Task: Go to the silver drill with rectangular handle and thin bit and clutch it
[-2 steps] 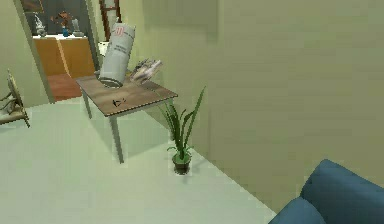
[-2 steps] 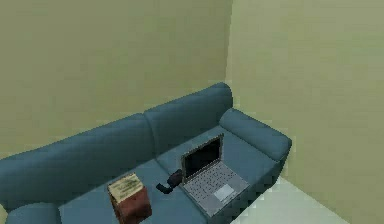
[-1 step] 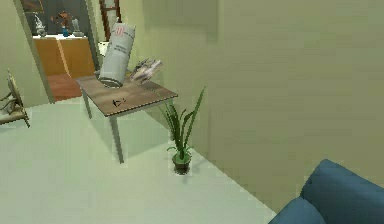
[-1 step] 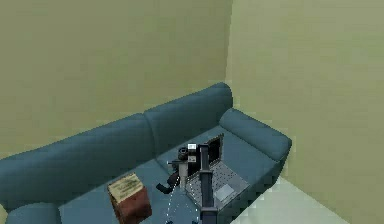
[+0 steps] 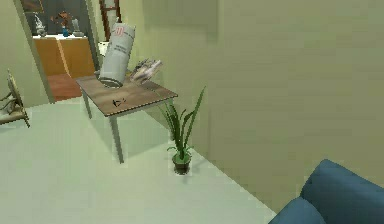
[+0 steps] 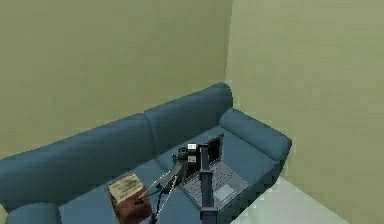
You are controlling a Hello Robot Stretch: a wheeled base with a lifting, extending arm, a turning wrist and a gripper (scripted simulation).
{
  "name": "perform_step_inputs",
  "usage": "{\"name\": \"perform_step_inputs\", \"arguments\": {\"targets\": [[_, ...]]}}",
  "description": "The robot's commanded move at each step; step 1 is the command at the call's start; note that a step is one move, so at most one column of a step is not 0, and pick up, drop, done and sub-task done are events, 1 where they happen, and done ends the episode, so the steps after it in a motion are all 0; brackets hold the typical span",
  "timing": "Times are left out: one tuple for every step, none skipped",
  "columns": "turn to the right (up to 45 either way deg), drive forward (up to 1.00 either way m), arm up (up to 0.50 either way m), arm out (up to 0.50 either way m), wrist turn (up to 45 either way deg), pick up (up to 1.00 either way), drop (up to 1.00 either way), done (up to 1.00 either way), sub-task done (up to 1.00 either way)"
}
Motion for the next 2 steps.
{"name": "perform_step_inputs", "arguments": {"targets": [[0.0,0.0,0.0,0.0,45.0,0.0,0.0,0.0,0.0],[0.0,0.0,0.0,0.0,45.0,0.0,0.0,0.0,0.0]]}}
